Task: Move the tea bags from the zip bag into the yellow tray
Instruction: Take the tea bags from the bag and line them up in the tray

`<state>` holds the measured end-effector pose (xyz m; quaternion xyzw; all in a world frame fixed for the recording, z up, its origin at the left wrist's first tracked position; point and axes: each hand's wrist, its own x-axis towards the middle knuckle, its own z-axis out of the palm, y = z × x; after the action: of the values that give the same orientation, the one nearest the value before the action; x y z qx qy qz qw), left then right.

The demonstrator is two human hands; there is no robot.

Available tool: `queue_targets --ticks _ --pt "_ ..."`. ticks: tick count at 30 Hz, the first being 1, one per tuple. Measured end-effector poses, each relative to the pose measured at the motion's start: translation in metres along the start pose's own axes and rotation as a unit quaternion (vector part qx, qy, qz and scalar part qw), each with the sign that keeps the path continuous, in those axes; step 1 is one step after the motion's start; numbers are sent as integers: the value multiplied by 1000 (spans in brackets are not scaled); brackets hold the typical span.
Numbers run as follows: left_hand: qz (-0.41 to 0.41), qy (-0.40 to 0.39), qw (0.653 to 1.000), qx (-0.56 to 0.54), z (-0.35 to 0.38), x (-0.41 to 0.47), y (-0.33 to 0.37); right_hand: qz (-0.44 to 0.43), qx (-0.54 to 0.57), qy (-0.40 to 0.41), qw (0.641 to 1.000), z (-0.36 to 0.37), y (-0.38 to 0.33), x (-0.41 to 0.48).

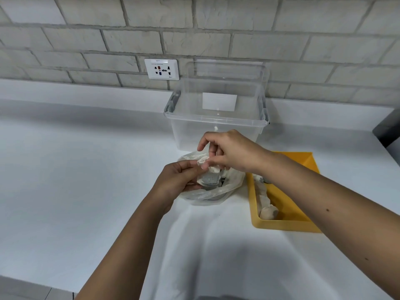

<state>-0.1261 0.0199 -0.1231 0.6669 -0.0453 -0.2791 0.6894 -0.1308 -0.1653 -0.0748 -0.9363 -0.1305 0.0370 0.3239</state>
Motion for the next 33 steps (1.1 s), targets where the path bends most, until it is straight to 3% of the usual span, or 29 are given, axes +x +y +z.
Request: queue_targets --ticks 5,9,13,17,22,25,28,30,33 --pt "31 126 987 93 -9 10 -8 34 50 40 997 11 6 8" --pt "63 208 967 132 -24 15 -14 73 -122 40 989 30 30 18" --pt "56 206 969 123 -29 17 -18 109 -255 -47 960 60 48 25" --pt "51 206 970 118 -30 20 -21 107 -336 -64 934 69 44 30" --pt "53 198 972 111 -31 22 -22 115 -352 -76 926 63 42 29" --pt "58 194 973 111 -31 22 -21 116 -303 -29 946 51 46 25" --pt "60 191 974 106 -31 21 -20 151 -98 33 983 31 44 15" --pt "59 185 976 99 -28 20 -17 185 58 54 980 19 39 5" --pt "56 140 986 71 -20 15 -9 221 160 28 962 7 34 -11"
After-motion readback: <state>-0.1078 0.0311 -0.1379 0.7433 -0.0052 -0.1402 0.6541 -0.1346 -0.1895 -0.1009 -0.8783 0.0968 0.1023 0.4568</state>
